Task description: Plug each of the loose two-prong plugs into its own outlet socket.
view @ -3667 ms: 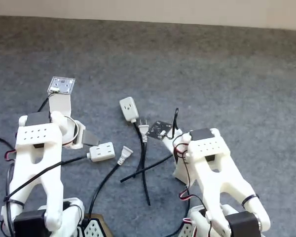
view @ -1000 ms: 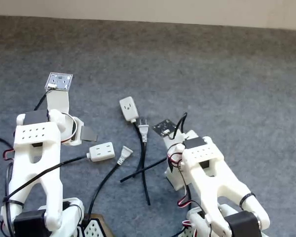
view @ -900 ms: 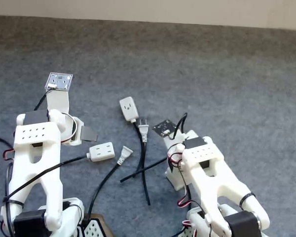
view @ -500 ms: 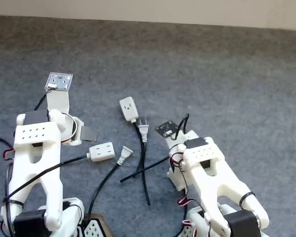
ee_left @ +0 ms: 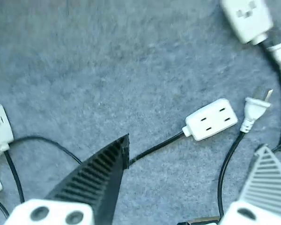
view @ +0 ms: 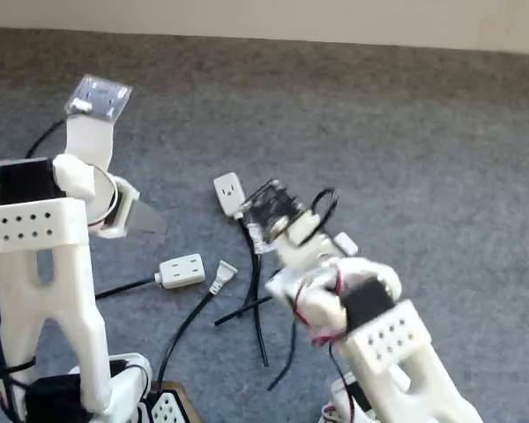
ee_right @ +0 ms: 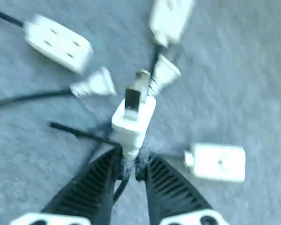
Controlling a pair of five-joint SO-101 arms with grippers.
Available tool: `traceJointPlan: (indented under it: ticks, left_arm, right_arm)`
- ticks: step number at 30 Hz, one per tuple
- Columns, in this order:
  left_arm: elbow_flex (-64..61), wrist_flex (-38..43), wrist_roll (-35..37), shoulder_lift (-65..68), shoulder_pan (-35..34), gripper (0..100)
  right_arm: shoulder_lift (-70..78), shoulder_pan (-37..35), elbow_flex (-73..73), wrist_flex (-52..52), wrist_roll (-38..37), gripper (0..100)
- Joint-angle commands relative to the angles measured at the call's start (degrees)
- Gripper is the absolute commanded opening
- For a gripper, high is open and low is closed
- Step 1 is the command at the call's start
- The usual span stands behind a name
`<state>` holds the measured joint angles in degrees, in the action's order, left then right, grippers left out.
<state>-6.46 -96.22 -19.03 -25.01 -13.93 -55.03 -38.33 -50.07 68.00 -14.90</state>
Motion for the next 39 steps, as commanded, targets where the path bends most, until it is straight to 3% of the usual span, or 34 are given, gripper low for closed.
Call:
traceJointPlan:
  ticks: [1,6,13,17,25,33,39]
  left_arm:
    - [7.8,-2.1,-0.9,-3.0,2.4,40]
    - [-1.3,4.1,-1.7,-14.2,7.5,40]
    - [-34.5,22.8,-3.3,-39.6,11.2,40]
    - [-46.1,26.3,-1.1,-48.7,11.7,40]
    - [-52.4,26.4,3.2,-53.2,17.1,40]
    - [-61.2,32.2,2.8,-53.3,13.8,40]
    - [-62.5,32.1,2.8,-53.2,15.6,40]
  right_arm:
    - [-0.2,-4.2,-0.4,-5.5,1.1,0.5]
    - [6.3,-6.4,-1.6,-13.0,1.1,0.5]
    - [12.4,-12.4,-2.0,-13.8,3.7,0.5]
    - [12.4,-14.3,-2.0,-13.5,4.3,0.5]
    - [12.4,-17.5,0.6,-9.5,6.1,0.5]
    - [12.4,-17.4,11.2,0.4,5.9,0.5]
    - [13.1,-16.2,24.0,7.3,4.5,0.5]
